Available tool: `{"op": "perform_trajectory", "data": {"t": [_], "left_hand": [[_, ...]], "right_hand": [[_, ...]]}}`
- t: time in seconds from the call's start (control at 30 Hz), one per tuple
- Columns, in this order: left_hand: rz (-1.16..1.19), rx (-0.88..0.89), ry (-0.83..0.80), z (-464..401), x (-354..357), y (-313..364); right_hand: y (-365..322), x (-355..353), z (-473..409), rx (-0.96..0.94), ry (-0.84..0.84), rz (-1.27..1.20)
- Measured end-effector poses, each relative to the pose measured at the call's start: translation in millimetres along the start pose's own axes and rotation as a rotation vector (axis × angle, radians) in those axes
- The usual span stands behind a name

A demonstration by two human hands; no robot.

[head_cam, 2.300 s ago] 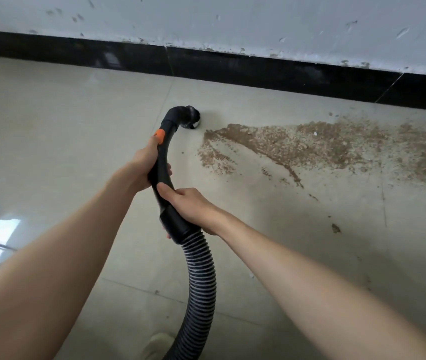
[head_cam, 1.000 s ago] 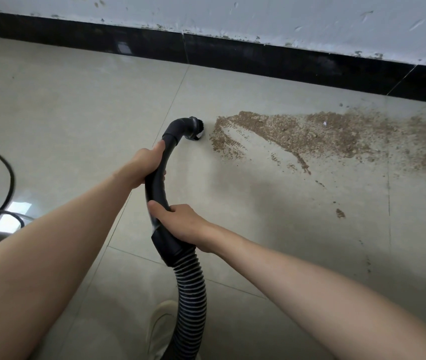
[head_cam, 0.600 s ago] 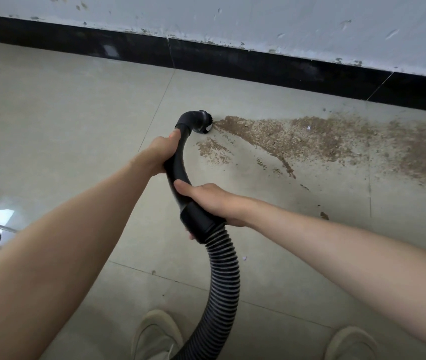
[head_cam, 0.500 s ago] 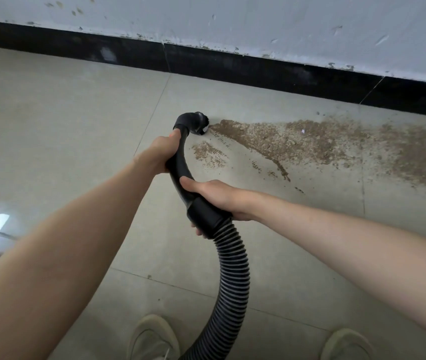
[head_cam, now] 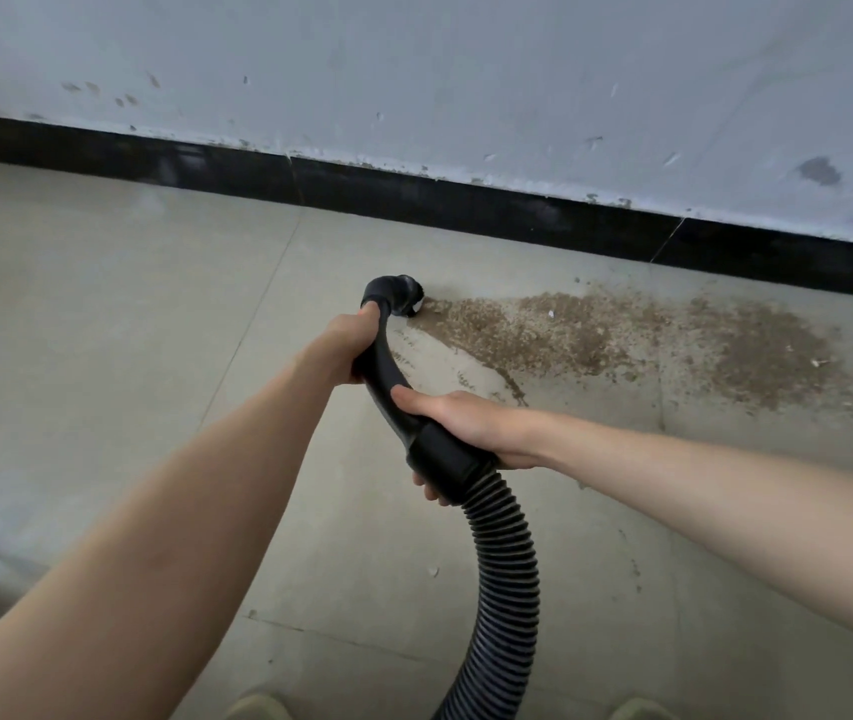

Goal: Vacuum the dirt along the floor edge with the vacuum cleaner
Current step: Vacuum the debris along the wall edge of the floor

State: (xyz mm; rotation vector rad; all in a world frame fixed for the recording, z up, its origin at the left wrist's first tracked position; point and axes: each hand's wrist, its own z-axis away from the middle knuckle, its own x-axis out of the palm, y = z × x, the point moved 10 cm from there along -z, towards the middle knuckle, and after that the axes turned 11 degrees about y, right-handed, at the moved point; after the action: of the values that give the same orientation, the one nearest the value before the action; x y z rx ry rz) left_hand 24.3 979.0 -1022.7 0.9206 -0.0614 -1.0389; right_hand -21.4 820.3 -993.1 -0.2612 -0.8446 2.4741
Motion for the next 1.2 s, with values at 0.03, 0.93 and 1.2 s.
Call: {"op": "perform_trajectory", "data": {"t": [0.03, 0.93, 1.2], "left_hand": [[-0.011, 0.007, 0.005, 0, 3, 1], [-0.071, 0.085, -0.128, 30, 146, 15], [-0.06, 0.107, -0.22, 46, 198, 26]], "right_hand": [[3, -2, 0, 0.001, 0.003, -0.006], [74, -105, 28, -0.041, 0.217, -0.156], [93, -138, 34, -0.073, 0.266, -0.213]]}}
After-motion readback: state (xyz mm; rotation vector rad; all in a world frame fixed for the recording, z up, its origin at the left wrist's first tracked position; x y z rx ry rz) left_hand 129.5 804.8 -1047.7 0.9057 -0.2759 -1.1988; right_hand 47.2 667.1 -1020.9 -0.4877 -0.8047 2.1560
